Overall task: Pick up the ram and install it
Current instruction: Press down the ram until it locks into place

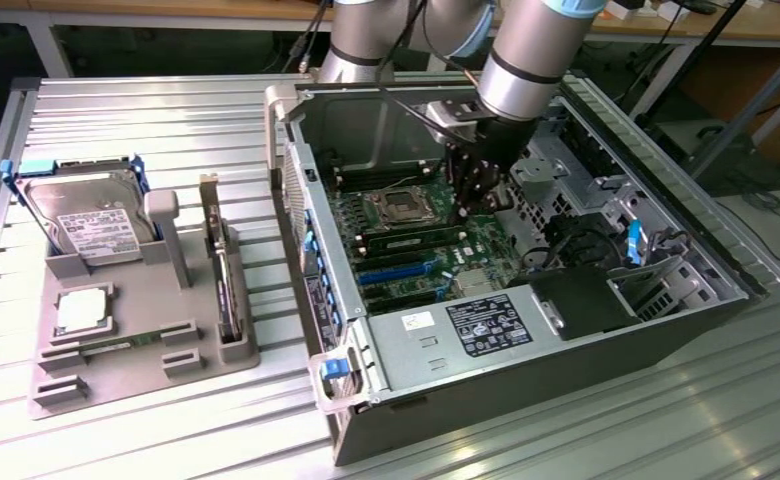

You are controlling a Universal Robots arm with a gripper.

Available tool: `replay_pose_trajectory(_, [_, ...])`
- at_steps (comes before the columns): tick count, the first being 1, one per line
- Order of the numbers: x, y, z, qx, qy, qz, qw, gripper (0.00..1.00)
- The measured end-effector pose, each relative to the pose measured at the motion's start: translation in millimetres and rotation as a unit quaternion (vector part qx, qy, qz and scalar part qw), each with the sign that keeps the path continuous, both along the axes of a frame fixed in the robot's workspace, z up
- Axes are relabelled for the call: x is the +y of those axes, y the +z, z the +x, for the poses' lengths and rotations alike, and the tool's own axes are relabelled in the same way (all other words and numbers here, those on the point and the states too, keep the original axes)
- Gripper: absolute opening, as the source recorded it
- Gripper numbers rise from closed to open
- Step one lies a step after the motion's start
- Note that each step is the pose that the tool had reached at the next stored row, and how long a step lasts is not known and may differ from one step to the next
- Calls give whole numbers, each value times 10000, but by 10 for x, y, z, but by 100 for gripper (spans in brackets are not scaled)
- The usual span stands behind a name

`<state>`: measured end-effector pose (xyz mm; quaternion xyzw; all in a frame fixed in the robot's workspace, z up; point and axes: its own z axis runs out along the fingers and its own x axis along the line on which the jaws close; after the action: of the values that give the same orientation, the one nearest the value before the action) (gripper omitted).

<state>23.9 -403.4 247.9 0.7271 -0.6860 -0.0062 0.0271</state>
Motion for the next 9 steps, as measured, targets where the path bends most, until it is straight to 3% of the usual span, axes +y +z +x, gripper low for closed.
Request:
replay_pose_trajectory(6, [-2, -183, 0, -10, -1, -7, 10000, 11])
replay_pose_trajectory(8, [2, -151, -22, -19, -1, 13, 10000, 11])
replay_pose_trajectory(9, [1, -136, -67, -18, 0, 6, 10000, 11])
